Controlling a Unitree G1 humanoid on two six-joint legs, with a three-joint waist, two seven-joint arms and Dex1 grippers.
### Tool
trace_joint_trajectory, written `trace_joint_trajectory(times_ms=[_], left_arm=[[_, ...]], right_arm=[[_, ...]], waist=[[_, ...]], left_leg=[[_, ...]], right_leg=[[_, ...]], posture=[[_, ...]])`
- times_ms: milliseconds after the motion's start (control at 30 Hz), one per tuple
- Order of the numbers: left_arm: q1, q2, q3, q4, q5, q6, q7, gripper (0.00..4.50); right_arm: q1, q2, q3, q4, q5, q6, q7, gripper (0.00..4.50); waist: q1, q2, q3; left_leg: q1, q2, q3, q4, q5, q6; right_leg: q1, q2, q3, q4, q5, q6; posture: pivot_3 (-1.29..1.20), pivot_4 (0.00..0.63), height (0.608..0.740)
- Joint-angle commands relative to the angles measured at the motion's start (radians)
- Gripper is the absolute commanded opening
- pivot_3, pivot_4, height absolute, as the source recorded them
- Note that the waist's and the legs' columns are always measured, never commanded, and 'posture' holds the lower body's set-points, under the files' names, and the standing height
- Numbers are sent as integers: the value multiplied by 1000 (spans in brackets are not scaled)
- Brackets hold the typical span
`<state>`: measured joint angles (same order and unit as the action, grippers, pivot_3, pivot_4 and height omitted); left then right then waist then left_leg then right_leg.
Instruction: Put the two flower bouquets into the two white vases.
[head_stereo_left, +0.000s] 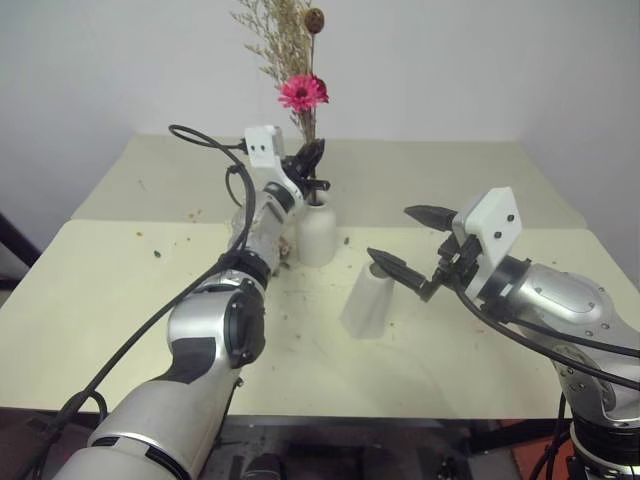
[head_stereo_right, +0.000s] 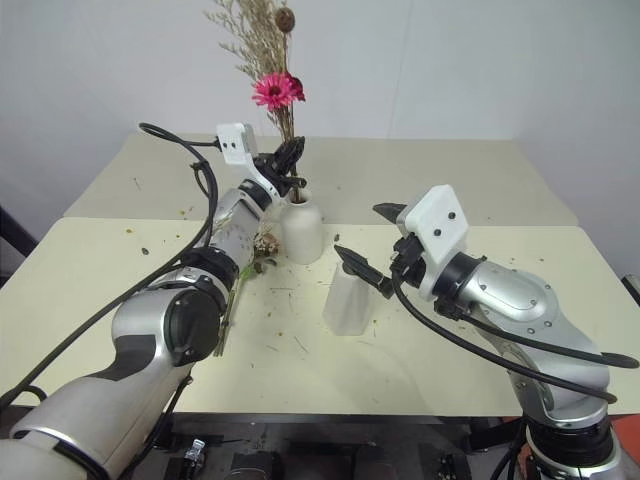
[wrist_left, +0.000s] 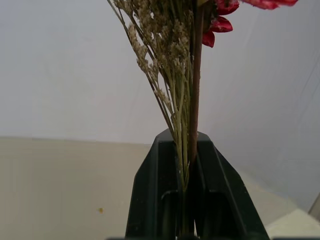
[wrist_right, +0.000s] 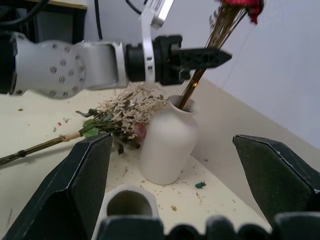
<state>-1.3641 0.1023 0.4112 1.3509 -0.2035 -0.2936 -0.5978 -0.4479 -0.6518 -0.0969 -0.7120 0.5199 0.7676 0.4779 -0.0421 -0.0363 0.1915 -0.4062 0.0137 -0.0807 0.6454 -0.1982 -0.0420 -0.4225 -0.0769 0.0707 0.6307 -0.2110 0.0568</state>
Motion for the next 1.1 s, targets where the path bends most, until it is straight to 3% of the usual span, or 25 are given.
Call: trace_joint_trajectory(times_ms=[33, 300, 333, 400, 767, 1100], left_arm=[[-1, -6, -34, -17, 41, -56, 10, 378], [20, -1, -54, -22, 67, -92, -25, 378], [22, 1, -55, -24, 68, -98, -35, 562], [27, 3, -53, -27, 64, -103, -60, 973], [62, 23, -41, -42, 41, -126, -143, 4486], [151, 68, -28, -99, -26, -141, -326, 4486]], right_arm=[[3, 2, -40, -35, 12, -27, -6, 4500], [8, -3, -38, -13, 1, -43, 0, 4500], [7, -3, -36, -10, -1, -46, 1, 4500], [3, -2, -30, -1, -4, -50, 2, 4500], [-13, 1, -4, 49, -28, -85, 17, 4500], [-27, 8, 9, 90, -45, -90, 24, 4500]], waist=[[0, 0, 0], [0, 0, 0], [0, 0, 0], [1, 0, 0], [-1, 0, 0], [-2, 0, 0]], left_leg=[[0, 0, 0, 0, 0, 0], [0, 0, 0, 0, 0, 0], [0, 0, 0, 0, 0, 0], [0, 0, 0, 0, 0, 0], [0, 0, 0, 0, 0, 0], [0, 0, 0, 0, 0, 0]], right_leg=[[0, 0, 0, 0, 0, 0], [0, 0, 0, 0, 0, 0], [0, 0, 0, 0, 0, 0], [0, 0, 0, 0, 0, 0], [0, 0, 0, 0, 0, 0], [0, 0, 0, 1, 0, 0]], posture=[[0, 150, 740], [0, 150, 740], [0, 150, 740], [0, 150, 740], [0, 150, 740], [0, 150, 740]])
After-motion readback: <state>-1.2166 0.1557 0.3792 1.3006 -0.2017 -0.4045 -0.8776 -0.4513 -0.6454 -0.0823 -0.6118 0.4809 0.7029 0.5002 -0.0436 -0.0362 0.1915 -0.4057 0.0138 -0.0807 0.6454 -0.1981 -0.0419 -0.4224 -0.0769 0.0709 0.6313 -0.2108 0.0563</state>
